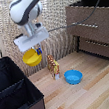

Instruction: Kindly move your gripper toward the top drawer's handle. With caution, hold the handle robustly using your gripper and pull open the top drawer. Let the handle go. Relocate your gripper to the bowl placed in the background. Gently hold the bowl using your gripper. Bring the gripper and the bowl to the ajar drawer. Softly release the bowl into it.

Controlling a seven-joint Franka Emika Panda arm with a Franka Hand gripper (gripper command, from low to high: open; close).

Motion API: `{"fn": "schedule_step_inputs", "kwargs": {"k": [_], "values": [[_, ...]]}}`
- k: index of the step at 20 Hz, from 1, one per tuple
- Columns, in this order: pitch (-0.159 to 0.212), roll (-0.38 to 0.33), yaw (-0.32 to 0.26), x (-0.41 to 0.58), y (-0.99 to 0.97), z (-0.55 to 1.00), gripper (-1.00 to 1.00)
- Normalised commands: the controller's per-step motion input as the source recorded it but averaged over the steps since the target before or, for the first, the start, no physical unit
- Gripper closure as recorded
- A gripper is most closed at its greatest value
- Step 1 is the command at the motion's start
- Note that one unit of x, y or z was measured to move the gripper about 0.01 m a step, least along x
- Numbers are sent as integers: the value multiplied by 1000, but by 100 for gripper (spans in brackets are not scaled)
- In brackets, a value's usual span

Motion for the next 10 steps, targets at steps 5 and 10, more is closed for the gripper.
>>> {"fn": "schedule_step_inputs", "kwargs": {"k": [5, 10], "values": [[-3, 7, -231, 211, -2, 712, 100], [25, 4, -227, 282, -114, 778, 100]]}}
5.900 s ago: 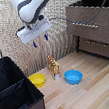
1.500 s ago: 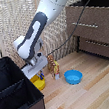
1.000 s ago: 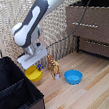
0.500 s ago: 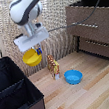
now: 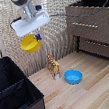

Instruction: Kindly move your gripper toward the top drawer's handle. With caution, hold the handle robustly using your gripper and pull open the top drawer. Let the handle go. Relocate your gripper to the bowl placed in the background. Gently hold the bowl using your gripper. Bring the gripper and the bowl to the ajar drawer. Softly release the bowl into it.

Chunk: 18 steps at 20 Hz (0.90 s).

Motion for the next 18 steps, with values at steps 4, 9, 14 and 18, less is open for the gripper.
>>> {"fn": "schedule_step_inputs", "kwargs": {"k": [4, 9, 14, 18], "values": [[58, 22, -189, 293, -382, 796, 100], [7, 71, -133, 267, -469, 851, 100], [0, 104, -57, 229, -717, 875, 100], [-5, 64, -87, 269, -664, 904, 100]]}}
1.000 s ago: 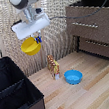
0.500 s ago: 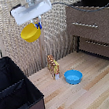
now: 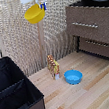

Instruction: Kindly move your gripper toward the top drawer's handle. With caution, hold the handle robustly using your gripper and pull open the top drawer. Let the handle go. Relocate your gripper to the bowl placed in the background. Gently hold the bowl using your gripper. Bring the gripper and the bowl to the ajar drawer. Softly release the bowl into it.

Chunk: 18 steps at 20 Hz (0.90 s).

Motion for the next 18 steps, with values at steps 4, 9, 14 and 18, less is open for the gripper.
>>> {"fn": "schedule_step_inputs", "kwargs": {"k": [4, 9, 14, 18], "values": [[-50, 72, -73, 336, -644, 773, 100], [-75, 105, -33, 272, -799, 735, 100], [-86, 108, -48, 83, -797, 660, 100], [-85, 118, -3, 0, -947, 486, 100]]}}
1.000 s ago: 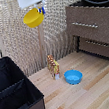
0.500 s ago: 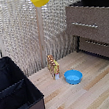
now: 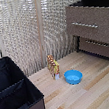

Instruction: Kindly move your gripper toward the top drawer's handle. With caution, hold the handle robustly using your gripper and pull open the top drawer. Let the handle go. Relocate your gripper to the bowl placed in the background. Gently hold the bowl using your gripper. Bring the gripper and the bowl to the ajar drawer. Softly release the bowl into it.

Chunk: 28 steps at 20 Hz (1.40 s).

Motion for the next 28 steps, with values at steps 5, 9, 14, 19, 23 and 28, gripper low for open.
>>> {"fn": "schedule_step_inputs", "kwargs": {"k": [5, 9, 14, 19, 23, 28], "values": [[-36, 100, 0, -170, -974, 312, 100], [0, 85, -6, -619, -870, 54, 100], [2, 82, -1, -750, -837, 71, 100], [7, 41, -35, -770, -759, -191, 100], [5, 0, -9, -650, -291, -641, 100], [-20, 0, 100, -155, 87, -743, 100]]}}
